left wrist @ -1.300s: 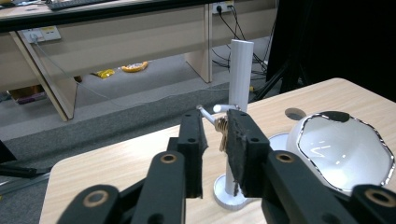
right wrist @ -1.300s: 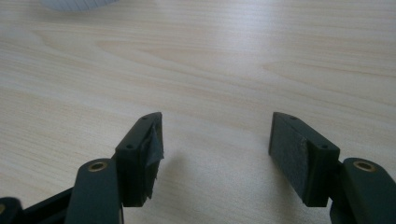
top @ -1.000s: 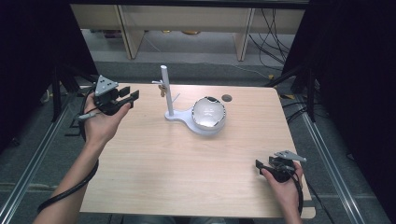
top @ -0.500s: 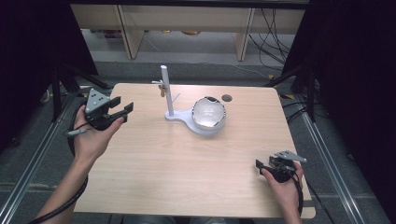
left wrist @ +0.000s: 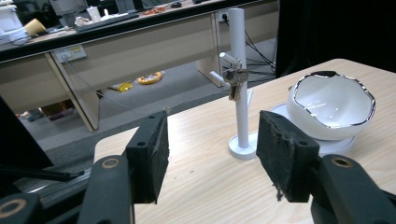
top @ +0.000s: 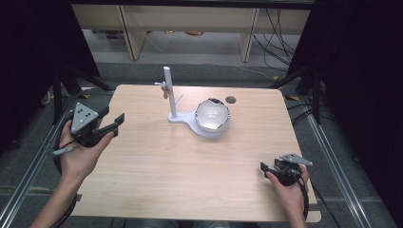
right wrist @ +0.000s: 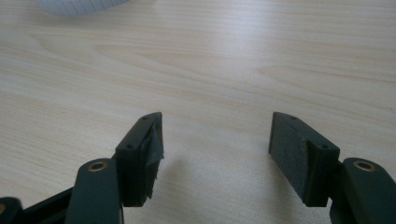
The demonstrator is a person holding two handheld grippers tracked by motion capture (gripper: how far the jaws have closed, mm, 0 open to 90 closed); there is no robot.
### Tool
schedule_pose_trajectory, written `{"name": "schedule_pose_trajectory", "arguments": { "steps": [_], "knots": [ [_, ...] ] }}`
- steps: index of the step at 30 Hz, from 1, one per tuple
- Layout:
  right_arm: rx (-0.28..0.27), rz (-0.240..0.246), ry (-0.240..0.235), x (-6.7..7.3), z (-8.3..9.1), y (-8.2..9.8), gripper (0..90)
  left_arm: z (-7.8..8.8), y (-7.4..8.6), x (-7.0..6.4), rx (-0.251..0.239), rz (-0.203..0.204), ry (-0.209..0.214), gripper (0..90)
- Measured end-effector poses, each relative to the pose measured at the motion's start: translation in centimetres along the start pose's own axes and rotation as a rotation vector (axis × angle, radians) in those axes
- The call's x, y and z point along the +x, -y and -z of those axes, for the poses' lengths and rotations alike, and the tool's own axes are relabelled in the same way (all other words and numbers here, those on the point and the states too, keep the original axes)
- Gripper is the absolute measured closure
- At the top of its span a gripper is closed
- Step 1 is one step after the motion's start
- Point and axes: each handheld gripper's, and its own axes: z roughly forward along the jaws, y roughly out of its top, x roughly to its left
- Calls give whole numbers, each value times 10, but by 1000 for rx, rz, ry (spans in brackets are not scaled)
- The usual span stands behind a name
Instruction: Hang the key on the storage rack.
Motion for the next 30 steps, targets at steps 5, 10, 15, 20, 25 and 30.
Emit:
{"name": "schedule_pose_trajectory", "arguments": {
  "steps": [5, 10, 15, 20, 25, 30],
  "knots": [
    [0, -53, -7, 5, 1, 1, 362, 11, 22, 2, -2, -6, -17, 416],
    [-22, 9, 6, 1, 1, 1, 364, 16, 53, 1, 23, 16, -16, 405],
    [-28, 15, 4, 1, 3, 1, 363, 12, 94, -1, 59, 75, -8, 398],
    [-66, 22, 15, 3, 3, 3, 369, 5, 130, -5, 45, 81, -13, 394],
    [-112, 41, 11, 4, 8, 4, 378, -3, 157, -8, 46, 84, 12, 394],
    [-166, 47, 7, 5, 10, 6, 378, -11, 174, -7, 57, 97, 11, 386]
  ]
}}
